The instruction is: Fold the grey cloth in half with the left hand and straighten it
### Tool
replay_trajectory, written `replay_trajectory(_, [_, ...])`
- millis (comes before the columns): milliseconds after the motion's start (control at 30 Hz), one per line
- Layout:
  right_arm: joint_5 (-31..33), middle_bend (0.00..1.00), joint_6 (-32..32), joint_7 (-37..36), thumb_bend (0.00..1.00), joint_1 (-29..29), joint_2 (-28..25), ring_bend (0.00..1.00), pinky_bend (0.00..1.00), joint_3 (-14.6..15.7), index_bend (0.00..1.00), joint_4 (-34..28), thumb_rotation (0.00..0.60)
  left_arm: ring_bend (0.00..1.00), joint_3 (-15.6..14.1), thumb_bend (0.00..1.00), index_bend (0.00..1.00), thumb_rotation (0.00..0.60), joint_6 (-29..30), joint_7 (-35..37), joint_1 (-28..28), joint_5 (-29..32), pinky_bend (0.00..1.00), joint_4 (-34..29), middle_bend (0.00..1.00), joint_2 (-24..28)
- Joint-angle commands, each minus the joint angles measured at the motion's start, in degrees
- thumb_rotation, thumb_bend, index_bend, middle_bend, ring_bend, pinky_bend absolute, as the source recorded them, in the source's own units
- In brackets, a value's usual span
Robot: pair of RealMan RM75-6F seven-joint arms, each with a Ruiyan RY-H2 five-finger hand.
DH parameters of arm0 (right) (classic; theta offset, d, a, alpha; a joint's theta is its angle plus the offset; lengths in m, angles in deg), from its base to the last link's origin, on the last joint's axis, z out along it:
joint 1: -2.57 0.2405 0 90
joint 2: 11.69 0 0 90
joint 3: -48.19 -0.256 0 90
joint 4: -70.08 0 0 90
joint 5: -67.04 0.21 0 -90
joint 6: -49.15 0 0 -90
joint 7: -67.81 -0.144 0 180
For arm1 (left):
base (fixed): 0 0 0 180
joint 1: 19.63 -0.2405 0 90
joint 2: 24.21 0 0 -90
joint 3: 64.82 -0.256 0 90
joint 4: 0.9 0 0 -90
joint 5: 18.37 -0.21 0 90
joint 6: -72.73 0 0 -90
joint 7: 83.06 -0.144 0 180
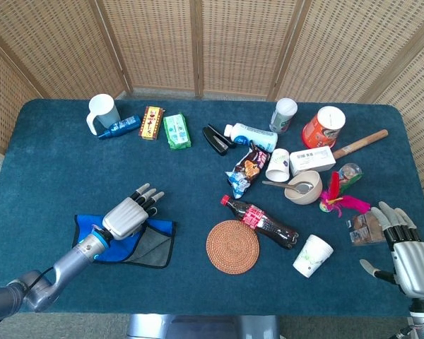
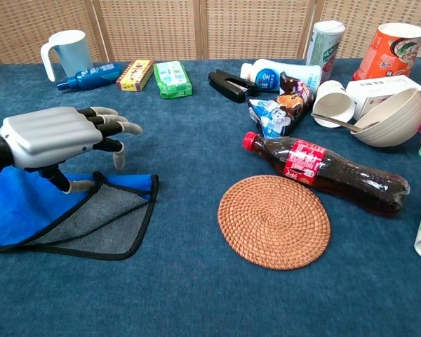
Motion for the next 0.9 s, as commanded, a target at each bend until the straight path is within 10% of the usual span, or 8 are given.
replay_trajectory(33, [-0.02, 0.00, 0.04, 0.00, 0.12, -0.02, -0.01, 0.00, 0.12, 0.01, 0.00, 0.00, 0.600, 0.00, 0.05, 0.40, 0.35, 0.600, -0.07, -0.41, 0.16, -0.03, 0.06, 0.18, 0.00, -0.18])
replay_trajectory(900, [-0.39, 0.00, 0.42, -0.73, 0.12, -0.20, -0.40, 0.00, 0.12, 0.16, 0.00, -0.29, 0.600, 0.00, 0.17, 0.40, 0.52, 0.600, -0.15, -2.56, 0.34, 0.84, 0.07, 0.22, 0.00, -0.84])
